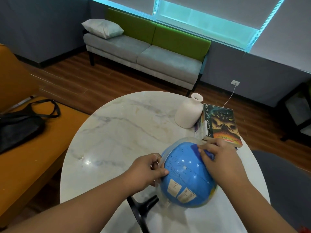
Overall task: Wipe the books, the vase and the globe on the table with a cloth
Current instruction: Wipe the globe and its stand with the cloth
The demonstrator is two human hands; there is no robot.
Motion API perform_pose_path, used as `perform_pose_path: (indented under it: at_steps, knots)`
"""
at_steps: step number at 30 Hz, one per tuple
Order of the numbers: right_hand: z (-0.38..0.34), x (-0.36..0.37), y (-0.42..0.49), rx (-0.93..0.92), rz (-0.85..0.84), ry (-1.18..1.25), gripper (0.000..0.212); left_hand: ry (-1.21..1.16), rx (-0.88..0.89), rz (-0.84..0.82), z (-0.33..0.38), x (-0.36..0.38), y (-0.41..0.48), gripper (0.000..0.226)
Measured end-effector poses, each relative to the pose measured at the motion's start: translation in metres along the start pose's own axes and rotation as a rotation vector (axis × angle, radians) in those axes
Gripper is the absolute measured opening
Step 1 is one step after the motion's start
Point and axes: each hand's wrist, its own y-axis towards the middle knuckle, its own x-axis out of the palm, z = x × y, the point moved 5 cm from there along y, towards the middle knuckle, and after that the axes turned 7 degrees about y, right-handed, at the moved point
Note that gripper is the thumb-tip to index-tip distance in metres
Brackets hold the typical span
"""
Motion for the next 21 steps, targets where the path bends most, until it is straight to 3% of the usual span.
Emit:
perform_pose_path:
  at_steps: [2,4,6,8,13,15,19,21]
  knots:
    - [-0.029,0.001,-0.017,-0.266,0.026,-0.105,0.013,0.033,0.021,0.011,0.003,0.002,0.001,0.021]
    - [-0.056,0.015,-0.04,-0.514,-0.072,-0.243,0.019,0.076,0.049,0.009,0.007,0.004,0.001,0.019]
    - [-0.063,0.026,-0.051,-0.578,-0.148,-0.28,0.024,0.106,0.072,0.001,0.009,0.007,0.0,0.017]
    - [-0.05,0.02,-0.043,-0.474,-0.082,-0.174,0.016,0.128,0.078,0.009,0.011,0.006,0.0,0.012]
    - [0.005,-0.001,-0.023,0.049,0.054,0.156,0.013,0.181,0.073,0.044,0.01,0.001,-0.002,0.017]
    - [0.021,-0.005,-0.023,0.138,0.057,0.238,0.006,0.24,0.107,0.039,0.012,-0.001,-0.006,0.018]
    - [0.042,-0.011,-0.026,0.304,0.067,0.413,0.013,0.368,0.175,0.097,0.023,-0.014,-0.015,0.02]
    - [0.034,-0.014,-0.028,0.274,0.11,0.479,0.007,0.441,0.228,0.158,0.032,-0.022,-0.019,0.021]
